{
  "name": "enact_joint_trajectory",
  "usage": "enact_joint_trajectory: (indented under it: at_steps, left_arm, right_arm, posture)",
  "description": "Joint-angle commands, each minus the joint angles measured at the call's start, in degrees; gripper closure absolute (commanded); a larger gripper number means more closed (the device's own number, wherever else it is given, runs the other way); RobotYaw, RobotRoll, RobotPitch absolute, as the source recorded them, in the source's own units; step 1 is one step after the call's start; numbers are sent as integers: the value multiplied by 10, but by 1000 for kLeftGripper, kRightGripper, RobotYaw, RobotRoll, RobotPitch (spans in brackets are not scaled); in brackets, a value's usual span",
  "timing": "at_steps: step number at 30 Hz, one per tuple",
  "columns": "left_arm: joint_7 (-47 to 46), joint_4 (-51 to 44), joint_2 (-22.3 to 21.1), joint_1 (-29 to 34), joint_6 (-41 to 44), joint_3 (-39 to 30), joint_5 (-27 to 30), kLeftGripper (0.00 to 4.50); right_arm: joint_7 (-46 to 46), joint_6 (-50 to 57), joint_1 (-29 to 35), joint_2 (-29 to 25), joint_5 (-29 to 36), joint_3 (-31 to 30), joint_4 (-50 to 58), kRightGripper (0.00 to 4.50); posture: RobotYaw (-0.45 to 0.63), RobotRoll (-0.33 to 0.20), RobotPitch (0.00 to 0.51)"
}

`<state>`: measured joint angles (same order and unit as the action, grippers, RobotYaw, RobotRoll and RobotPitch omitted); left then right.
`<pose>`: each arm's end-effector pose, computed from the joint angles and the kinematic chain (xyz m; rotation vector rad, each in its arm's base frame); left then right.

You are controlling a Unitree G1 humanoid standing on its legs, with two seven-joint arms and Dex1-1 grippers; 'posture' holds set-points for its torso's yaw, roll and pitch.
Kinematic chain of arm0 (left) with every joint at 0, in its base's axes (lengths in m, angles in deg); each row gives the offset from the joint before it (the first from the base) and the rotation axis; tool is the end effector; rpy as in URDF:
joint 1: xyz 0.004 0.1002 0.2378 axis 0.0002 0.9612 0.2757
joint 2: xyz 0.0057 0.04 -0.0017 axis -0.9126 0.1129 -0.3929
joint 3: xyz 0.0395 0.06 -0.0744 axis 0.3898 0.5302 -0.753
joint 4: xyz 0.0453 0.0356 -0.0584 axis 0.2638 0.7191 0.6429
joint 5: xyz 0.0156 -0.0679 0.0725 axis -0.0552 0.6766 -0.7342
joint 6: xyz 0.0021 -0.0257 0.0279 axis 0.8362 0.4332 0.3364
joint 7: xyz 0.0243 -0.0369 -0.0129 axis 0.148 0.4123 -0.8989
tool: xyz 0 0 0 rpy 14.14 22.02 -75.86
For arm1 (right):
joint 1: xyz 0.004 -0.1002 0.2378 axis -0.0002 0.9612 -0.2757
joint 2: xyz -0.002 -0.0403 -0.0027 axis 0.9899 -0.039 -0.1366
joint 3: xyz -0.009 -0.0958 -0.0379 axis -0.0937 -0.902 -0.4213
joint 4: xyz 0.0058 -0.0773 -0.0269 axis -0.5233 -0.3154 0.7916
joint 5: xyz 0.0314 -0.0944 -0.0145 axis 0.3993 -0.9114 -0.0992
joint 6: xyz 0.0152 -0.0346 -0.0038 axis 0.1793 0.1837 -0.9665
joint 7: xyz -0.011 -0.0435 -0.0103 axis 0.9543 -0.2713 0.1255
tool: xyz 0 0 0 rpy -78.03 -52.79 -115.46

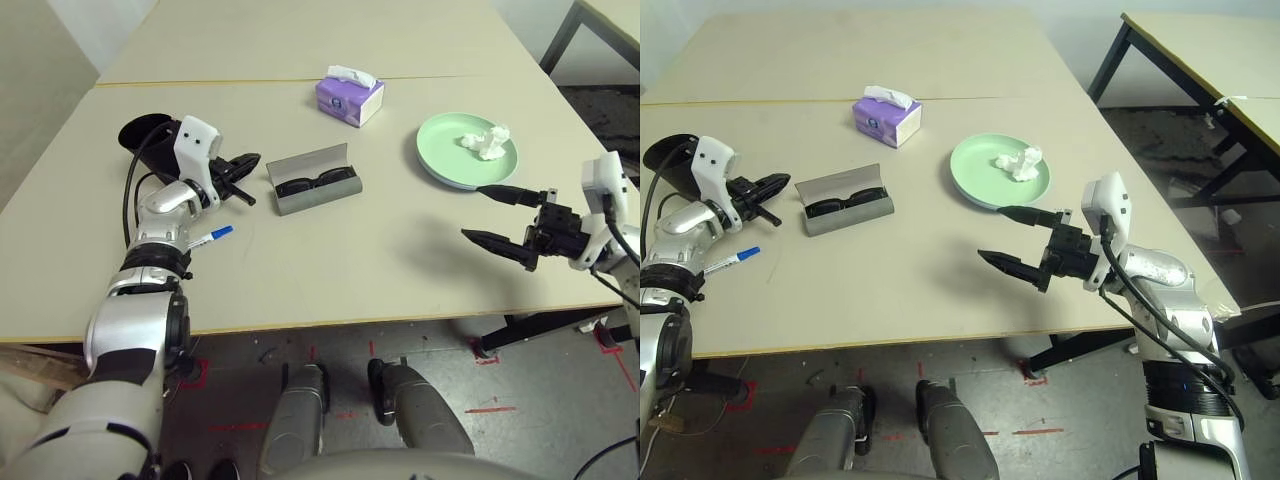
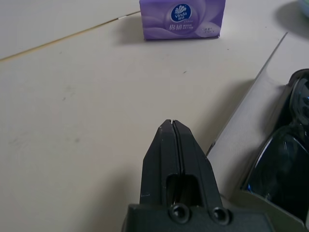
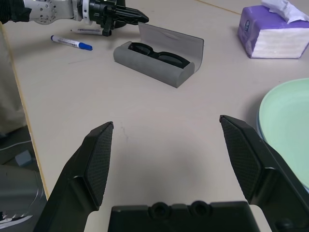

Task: Organize and tidy the items on the table.

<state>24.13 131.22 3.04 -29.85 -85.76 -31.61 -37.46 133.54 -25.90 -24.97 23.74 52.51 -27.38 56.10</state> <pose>0.3366 0.2777 0.1470 0.2886 -0.0116 -0.4643 0.2436 -0.2845 0.1709 -0.2574 -0.0654 1.0517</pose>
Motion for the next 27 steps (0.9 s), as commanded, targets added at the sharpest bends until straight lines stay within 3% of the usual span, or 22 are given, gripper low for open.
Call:
enact_joint_trajectory:
  at_steps: [1,27]
  left_arm:
    - [-4,22,4,-8,-4,4,-12,4473]
    - [164,-21,-16,60,-48,36,-24,4473]
  right_arm:
    - [-7,7,11,-9,5,7,19,0]
    - [-11,25,-8,-10,12,-3,18,0]
  posture:
    - [-162,0,171]
    - [-152,0,170]
